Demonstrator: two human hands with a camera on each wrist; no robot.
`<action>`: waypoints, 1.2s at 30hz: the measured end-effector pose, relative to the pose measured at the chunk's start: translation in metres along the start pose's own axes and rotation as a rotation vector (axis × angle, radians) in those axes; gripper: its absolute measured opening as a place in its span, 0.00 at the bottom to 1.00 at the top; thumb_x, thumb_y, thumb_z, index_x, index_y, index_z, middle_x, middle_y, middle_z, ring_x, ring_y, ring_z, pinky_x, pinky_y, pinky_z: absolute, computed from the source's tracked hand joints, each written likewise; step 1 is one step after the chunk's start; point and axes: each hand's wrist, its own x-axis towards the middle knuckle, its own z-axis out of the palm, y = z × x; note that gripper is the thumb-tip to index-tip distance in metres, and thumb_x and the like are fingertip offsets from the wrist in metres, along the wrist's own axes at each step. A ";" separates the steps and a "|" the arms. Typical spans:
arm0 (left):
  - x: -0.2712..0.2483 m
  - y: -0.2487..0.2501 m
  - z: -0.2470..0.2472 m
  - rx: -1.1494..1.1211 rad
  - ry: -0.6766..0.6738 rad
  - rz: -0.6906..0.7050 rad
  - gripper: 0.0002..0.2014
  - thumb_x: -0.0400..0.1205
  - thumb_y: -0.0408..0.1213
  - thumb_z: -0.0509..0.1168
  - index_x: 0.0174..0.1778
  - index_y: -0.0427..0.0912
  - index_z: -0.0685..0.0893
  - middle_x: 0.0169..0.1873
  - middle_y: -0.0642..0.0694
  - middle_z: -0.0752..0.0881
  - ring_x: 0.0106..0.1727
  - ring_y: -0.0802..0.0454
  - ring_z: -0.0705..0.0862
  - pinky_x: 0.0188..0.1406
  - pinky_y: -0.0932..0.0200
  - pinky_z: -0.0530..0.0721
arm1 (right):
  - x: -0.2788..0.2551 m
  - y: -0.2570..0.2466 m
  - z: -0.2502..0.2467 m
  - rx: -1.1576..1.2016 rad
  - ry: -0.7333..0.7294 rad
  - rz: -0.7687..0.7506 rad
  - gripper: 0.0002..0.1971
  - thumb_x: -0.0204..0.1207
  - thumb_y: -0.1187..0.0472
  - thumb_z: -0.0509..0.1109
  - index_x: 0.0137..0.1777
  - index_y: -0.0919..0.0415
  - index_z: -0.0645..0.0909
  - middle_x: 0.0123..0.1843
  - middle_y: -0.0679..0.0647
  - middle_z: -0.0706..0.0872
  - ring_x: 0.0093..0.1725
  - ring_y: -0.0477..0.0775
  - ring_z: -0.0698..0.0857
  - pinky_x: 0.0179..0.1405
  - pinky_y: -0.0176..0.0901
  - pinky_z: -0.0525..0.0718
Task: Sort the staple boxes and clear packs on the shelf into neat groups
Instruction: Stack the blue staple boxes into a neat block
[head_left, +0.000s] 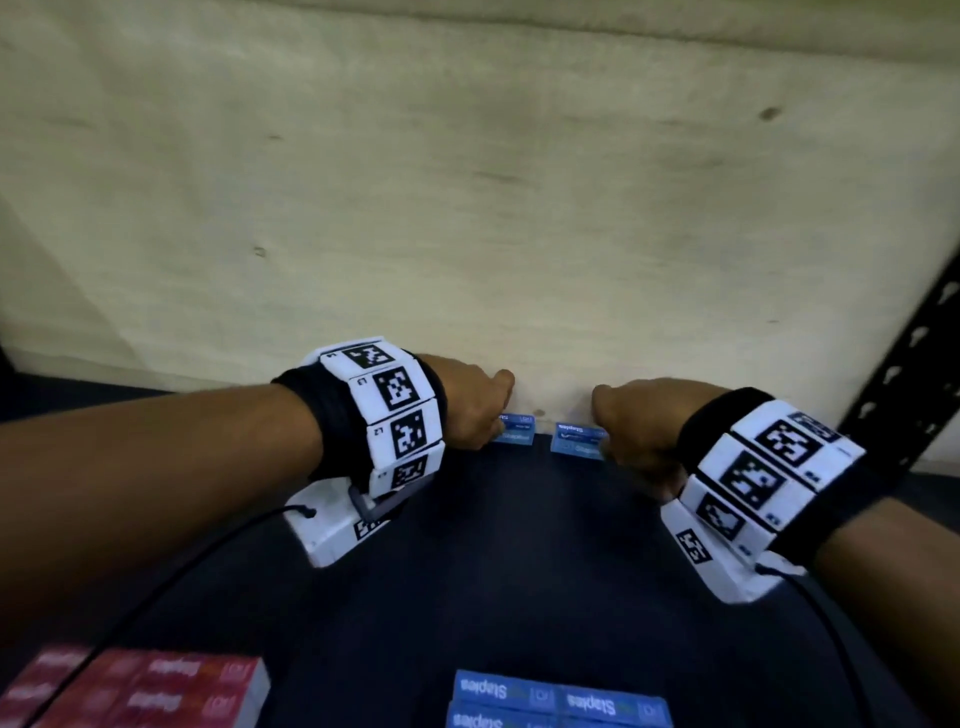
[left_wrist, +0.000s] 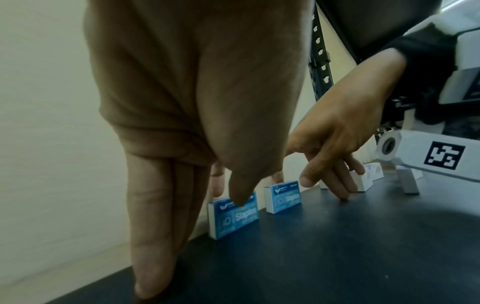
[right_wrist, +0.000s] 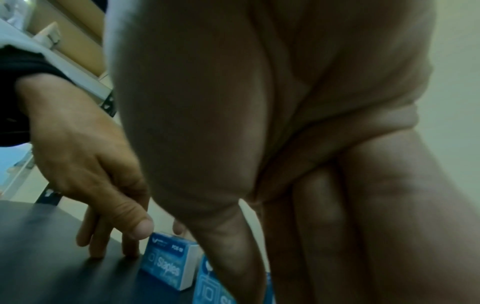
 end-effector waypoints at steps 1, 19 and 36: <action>0.001 0.001 0.001 0.014 0.000 0.002 0.21 0.90 0.47 0.52 0.74 0.39 0.62 0.32 0.48 0.71 0.29 0.53 0.71 0.41 0.54 0.73 | 0.001 -0.001 0.000 -0.015 0.003 -0.002 0.06 0.84 0.63 0.63 0.55 0.63 0.70 0.36 0.51 0.75 0.29 0.48 0.71 0.22 0.39 0.65; -0.036 0.007 0.011 -0.017 -0.078 0.027 0.16 0.90 0.44 0.53 0.69 0.40 0.67 0.60 0.38 0.81 0.52 0.42 0.79 0.53 0.50 0.77 | -0.040 0.006 0.020 0.151 -0.004 -0.088 0.13 0.87 0.55 0.59 0.67 0.61 0.69 0.52 0.57 0.79 0.45 0.56 0.76 0.46 0.45 0.73; -0.129 0.031 0.016 -0.043 -0.182 0.213 0.11 0.88 0.48 0.56 0.58 0.47 0.76 0.43 0.53 0.83 0.44 0.51 0.80 0.48 0.55 0.78 | -0.128 0.006 0.047 0.383 -0.088 -0.257 0.06 0.80 0.49 0.71 0.54 0.46 0.81 0.44 0.40 0.84 0.40 0.38 0.80 0.44 0.33 0.77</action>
